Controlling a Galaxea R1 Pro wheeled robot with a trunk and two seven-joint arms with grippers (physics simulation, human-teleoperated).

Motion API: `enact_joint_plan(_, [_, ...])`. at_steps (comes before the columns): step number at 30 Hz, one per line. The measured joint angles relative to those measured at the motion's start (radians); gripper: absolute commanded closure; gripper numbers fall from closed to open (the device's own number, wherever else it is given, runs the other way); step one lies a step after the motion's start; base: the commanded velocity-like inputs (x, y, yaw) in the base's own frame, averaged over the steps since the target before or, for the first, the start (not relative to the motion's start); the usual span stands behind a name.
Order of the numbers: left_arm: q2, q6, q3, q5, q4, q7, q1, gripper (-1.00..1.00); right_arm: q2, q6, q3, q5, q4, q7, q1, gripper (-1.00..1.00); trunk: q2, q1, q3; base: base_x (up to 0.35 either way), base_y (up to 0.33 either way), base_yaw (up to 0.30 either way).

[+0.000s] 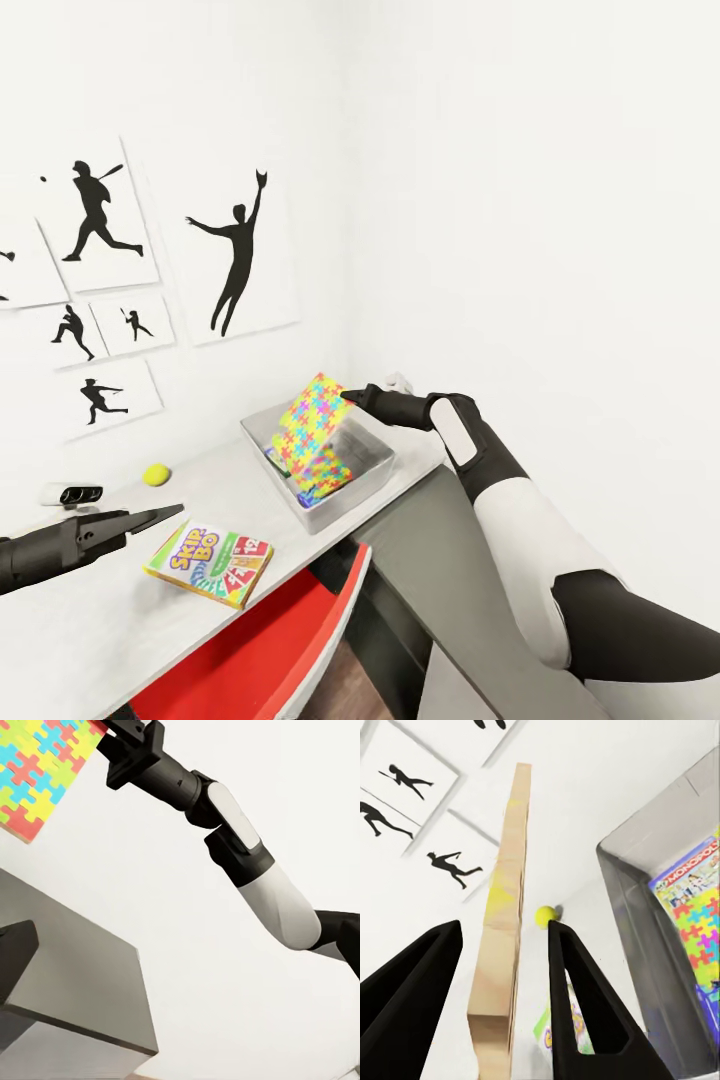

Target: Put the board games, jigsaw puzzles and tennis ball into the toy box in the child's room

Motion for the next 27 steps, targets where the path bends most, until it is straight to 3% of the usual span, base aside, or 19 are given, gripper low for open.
enact_joint_plan(9, [0.000,0.000,0.000,0.000,0.000,0.000,0.000,-1.00,-0.003,0.001,-0.001,-0.002,0.000,0.000,0.000,1.00,0.000,0.000,0.000,-0.041,0.231,0.275])
enact_joint_plan(14, [0.000,-0.001,0.004,-0.001,0.000,0.000,0.000,-1.00,-0.005,0.002,-0.027,0.000,0.000,0.001,0.000,1.00,0.000,0.000,0.000,0.141,0.050,0.253])
enact_joint_plan(20, [0.000,-0.002,0.004,-0.001,0.000,0.000,0.000,-1.00,-0.007,0.005,-0.056,0.002,0.000,0.003,0.000,1.00,0.000,0.000,0.000,0.080,0.029,0.062])
enact_joint_plan(27, [0.000,-0.004,0.005,-0.001,0.001,0.000,0.000,-1.00,-0.009,0.002,-0.061,0.002,-0.003,0.003,0.000,1.00,0.000,0.000,0.000,0.068,0.041,0.005])
